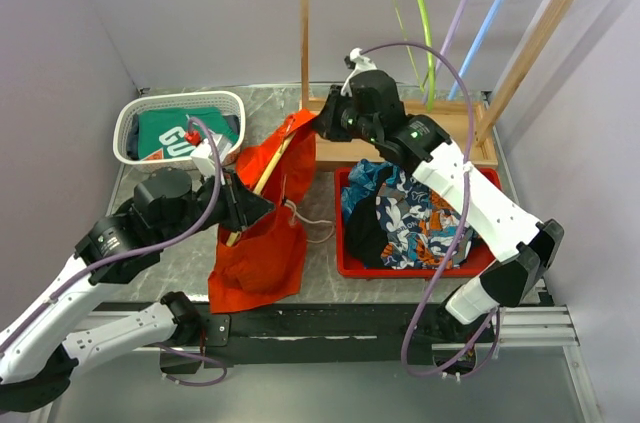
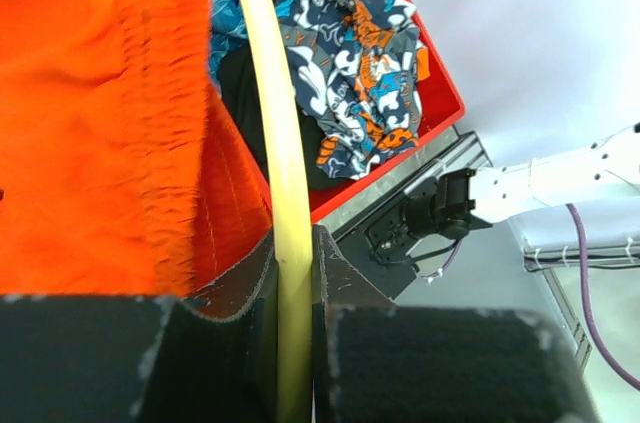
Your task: Place the shorts on the hanger
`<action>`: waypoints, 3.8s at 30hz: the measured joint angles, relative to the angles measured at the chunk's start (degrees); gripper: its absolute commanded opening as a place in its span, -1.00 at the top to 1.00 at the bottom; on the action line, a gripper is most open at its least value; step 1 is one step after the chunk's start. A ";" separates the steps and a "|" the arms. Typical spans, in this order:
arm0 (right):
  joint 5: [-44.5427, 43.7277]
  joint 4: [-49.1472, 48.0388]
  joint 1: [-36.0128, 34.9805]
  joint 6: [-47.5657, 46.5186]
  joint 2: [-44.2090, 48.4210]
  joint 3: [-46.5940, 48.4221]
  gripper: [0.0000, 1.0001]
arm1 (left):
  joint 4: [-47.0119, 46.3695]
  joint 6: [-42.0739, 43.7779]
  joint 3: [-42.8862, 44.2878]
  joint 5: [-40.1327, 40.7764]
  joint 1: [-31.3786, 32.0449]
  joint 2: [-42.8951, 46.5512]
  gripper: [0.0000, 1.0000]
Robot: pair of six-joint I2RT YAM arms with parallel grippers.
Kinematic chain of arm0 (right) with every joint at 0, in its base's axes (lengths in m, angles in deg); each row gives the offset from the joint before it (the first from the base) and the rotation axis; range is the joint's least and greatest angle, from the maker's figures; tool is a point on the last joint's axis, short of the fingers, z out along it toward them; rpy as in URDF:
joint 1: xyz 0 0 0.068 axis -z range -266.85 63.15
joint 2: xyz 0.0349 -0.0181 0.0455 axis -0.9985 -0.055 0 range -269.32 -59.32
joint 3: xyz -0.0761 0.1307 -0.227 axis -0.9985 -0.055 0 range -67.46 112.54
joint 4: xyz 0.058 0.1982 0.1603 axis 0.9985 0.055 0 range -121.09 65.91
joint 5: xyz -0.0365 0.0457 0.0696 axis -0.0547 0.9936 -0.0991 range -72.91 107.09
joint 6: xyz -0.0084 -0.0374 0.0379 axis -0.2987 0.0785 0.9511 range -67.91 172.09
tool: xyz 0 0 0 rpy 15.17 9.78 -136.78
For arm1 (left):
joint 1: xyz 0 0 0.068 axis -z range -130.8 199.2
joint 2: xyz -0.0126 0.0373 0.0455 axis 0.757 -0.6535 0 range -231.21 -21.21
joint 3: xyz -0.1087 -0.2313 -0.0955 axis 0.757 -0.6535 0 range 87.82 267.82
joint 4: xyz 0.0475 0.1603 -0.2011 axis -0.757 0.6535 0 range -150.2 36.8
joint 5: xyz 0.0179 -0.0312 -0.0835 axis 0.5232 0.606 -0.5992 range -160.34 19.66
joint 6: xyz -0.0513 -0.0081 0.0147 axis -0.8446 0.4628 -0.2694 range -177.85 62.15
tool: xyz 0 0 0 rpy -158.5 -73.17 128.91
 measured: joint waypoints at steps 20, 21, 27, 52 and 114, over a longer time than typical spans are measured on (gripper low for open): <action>-10.80 -3.19 -1.01 1.03 29.05 -14.32 -0.33 | -3.85 -0.07 16.55 -1.31 -0.02 -10.36 0.98; -10.86 -4.02 -1.01 1.57 31.36 -16.28 -0.33 | -4.26 0.02 18.23 -1.18 -0.02 -11.52 0.98; -10.60 -5.62 -1.01 3.10 36.06 -21.20 -0.33 | -6.86 0.39 26.58 -0.28 -0.02 -20.44 0.98; -10.78 -0.44 -1.01 4.09 43.65 -23.93 -0.34 | -12.44 -0.11 51.58 -7.78 -13.70 -48.30 0.98; -10.84 0.15 -1.01 4.26 41.59 -31.65 -0.53 | -16.52 1.64 39.45 -10.40 -21.44 -32.35 -0.93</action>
